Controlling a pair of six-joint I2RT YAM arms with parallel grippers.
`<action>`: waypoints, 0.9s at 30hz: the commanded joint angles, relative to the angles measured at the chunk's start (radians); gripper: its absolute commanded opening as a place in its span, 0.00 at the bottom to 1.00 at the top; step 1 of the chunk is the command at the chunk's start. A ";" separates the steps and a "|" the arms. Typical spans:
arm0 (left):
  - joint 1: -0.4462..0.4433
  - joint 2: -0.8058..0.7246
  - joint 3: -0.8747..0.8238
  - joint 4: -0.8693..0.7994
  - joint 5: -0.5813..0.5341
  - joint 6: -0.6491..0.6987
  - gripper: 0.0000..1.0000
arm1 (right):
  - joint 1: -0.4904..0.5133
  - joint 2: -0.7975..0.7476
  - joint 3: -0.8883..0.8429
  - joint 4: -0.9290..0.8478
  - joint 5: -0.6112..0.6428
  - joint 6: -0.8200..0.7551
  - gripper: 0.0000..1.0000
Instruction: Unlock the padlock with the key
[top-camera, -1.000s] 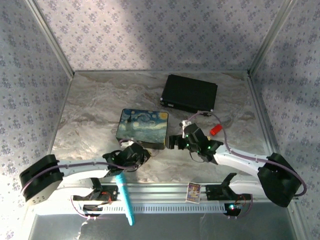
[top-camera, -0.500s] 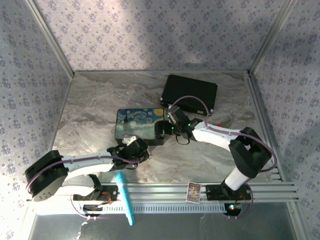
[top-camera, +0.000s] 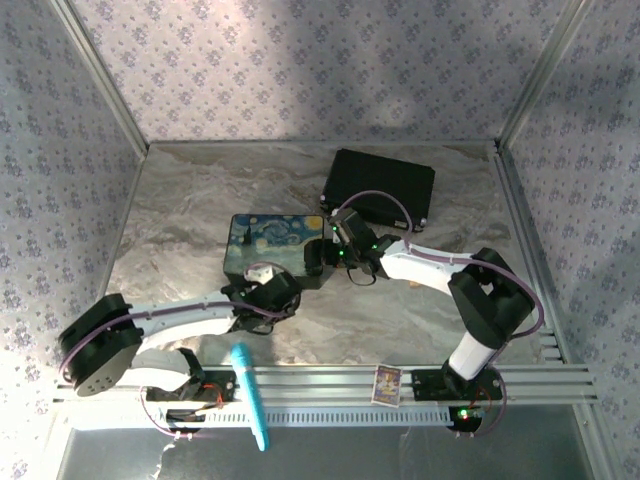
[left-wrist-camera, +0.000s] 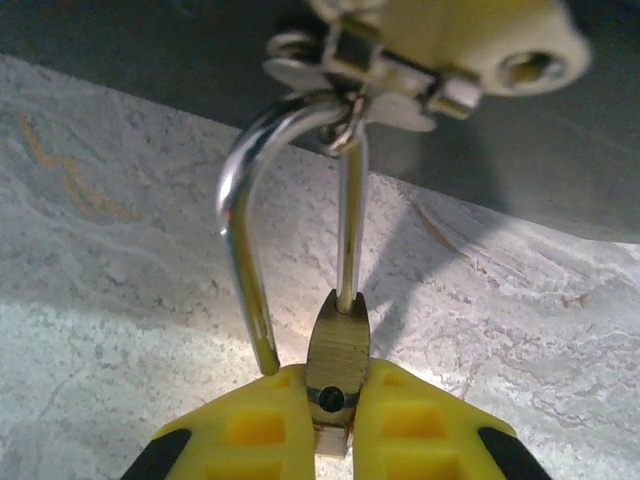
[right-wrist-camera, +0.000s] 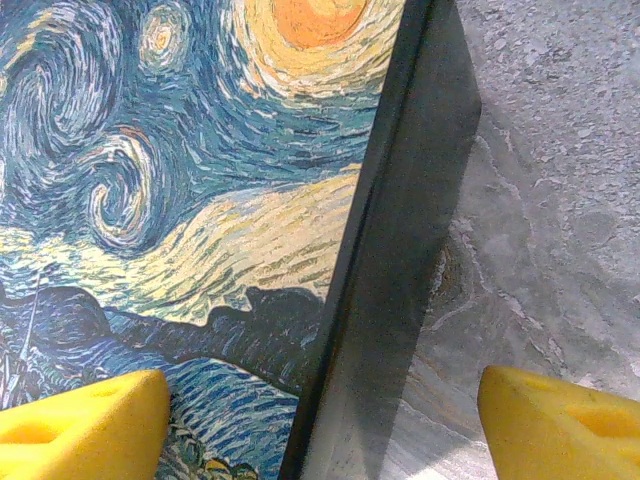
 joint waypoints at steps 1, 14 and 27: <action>0.013 0.069 -0.021 -0.153 -0.051 0.046 0.14 | -0.010 0.074 -0.050 -0.191 0.049 -0.035 0.81; -0.026 0.234 0.150 -0.302 -0.178 0.071 0.19 | -0.011 0.092 -0.084 -0.147 0.017 -0.019 0.81; -0.147 0.402 0.315 -0.482 -0.307 0.083 0.20 | -0.018 0.094 -0.086 -0.147 0.015 -0.030 0.81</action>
